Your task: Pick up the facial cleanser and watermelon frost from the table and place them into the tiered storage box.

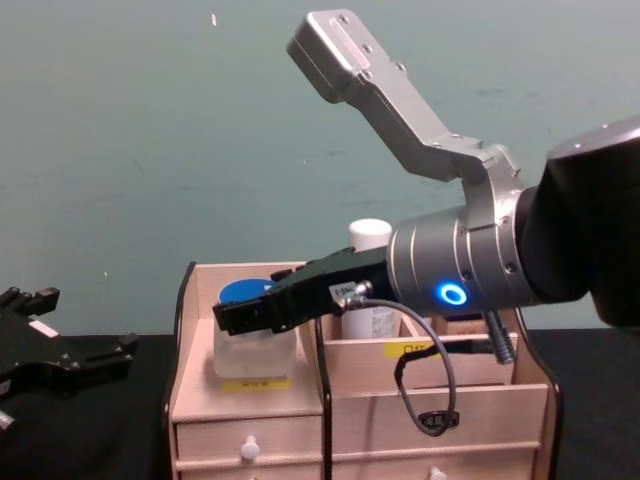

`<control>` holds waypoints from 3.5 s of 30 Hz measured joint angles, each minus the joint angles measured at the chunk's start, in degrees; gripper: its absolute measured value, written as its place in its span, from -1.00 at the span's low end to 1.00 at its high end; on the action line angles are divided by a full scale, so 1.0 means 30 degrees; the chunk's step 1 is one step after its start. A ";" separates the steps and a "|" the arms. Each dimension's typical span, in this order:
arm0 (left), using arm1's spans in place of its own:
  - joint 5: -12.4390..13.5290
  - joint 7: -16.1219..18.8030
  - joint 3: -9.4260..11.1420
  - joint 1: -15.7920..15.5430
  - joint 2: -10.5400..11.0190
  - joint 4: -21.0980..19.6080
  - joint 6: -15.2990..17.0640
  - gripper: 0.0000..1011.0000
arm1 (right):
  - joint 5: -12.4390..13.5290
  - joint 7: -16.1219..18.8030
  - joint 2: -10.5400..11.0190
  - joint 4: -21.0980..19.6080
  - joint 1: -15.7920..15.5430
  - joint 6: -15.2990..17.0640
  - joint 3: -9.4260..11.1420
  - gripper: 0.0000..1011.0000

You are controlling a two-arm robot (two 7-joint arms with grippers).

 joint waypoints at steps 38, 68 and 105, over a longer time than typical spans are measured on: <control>0.0000 0.0000 0.0000 -0.0001 0.0000 0.0000 -0.0001 1.00 | -0.0359 0.0208 -0.0375 0.0440 -0.0137 0.0074 0.0452 0.43; 0.0001 0.0000 -0.0001 -0.0001 0.0000 -0.0001 -0.0001 1.00 | -0.0959 -0.1055 0.0456 -0.2677 -0.2234 -0.2774 0.1705 0.98; 0.0000 -0.0001 -0.0001 -0.0001 0.0000 0.0000 -0.0001 1.00 | -0.3262 -0.5573 0.1689 -0.0777 -0.4190 -0.6549 0.8303 0.98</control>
